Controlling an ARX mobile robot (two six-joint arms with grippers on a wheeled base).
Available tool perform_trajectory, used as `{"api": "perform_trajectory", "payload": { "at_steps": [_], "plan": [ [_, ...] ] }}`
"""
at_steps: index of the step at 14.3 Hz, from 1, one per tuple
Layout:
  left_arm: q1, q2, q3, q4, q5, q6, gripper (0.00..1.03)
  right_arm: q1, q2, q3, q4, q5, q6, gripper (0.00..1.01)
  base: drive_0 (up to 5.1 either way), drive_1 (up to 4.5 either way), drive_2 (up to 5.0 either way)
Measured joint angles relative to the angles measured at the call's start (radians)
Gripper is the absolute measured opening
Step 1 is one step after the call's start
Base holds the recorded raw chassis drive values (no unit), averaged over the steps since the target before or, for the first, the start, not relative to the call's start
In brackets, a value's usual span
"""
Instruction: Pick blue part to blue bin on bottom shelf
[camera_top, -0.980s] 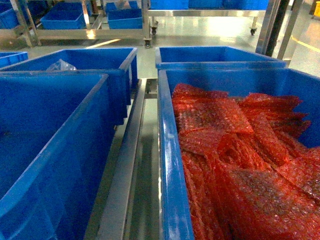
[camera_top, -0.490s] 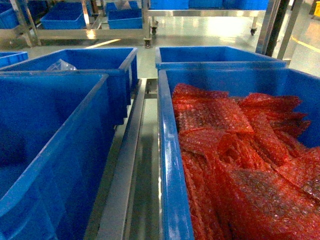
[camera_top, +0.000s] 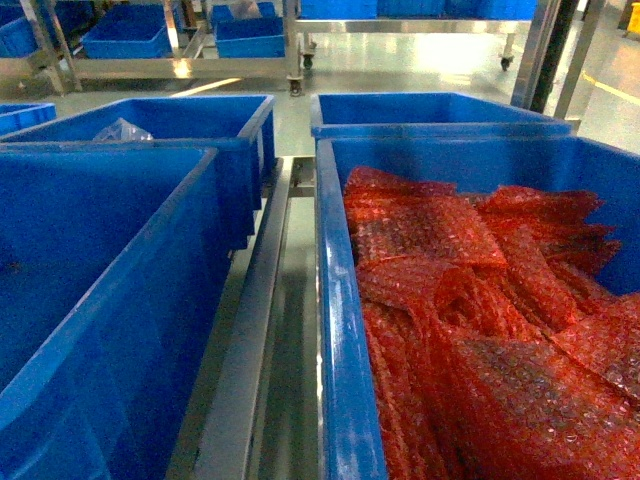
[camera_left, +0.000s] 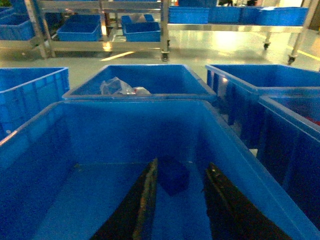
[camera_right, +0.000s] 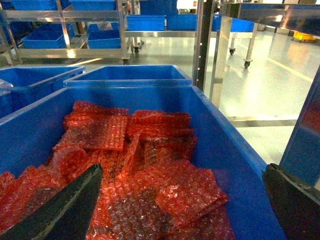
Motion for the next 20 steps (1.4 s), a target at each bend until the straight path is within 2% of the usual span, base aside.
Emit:
{"api": "perform_trajectory", "payload": {
  "at_steps": [1, 2, 3, 7, 10, 14, 17, 18, 20],
  "plan": [
    [0.071, -0.072, -0.027, -0.044, 0.052, -0.001, 0.07, 0.000, 0.000, 0.000, -0.001, 0.000, 0.000, 0.98, 0.0, 0.00, 0.0],
    [0.071, -0.126, -0.045, -0.079, 0.063, -0.004, 0.02, 0.000, 0.000, 0.000, 0.000, 0.000, 0.000, 0.98, 0.0, 0.00, 0.0],
    [0.067, -0.131, -0.075, -0.023, 0.066, -0.004, 0.02, 0.000, 0.000, 0.000, 0.000, 0.000, 0.000, 0.98, 0.0, 0.00, 0.0],
    [0.067, -0.234, -0.105, -0.130, 0.065, -0.005, 0.02, 0.000, 0.000, 0.000, 0.000, 0.000, 0.000, 0.98, 0.0, 0.00, 0.0],
    [0.067, -0.413, -0.105, -0.293, 0.066, -0.005, 0.02, 0.000, 0.000, 0.000, 0.000, 0.000, 0.000, 0.98, 0.0, 0.00, 0.0],
    [0.067, -0.543, -0.105, -0.419, 0.066, -0.005, 0.02, 0.000, 0.000, 0.000, 0.000, 0.000, 0.000, 0.98, 0.0, 0.00, 0.0],
    [0.067, -0.742, -0.105, -0.611, 0.066, -0.005, 0.02, 0.000, 0.000, 0.000, 0.000, 0.000, 0.000, 0.98, 0.0, 0.00, 0.0],
    [0.067, -0.899, -0.103, -0.781, 0.064, -0.004, 0.02, 0.000, 0.000, 0.000, -0.001, 0.001, 0.000, 0.98, 0.0, 0.00, 0.0],
    [0.067, -0.899, -0.104, -0.780, 0.065, -0.005, 0.02, 0.000, 0.000, 0.000, 0.000, 0.000, 0.000, 0.98, 0.0, 0.00, 0.0]
  ]
}}
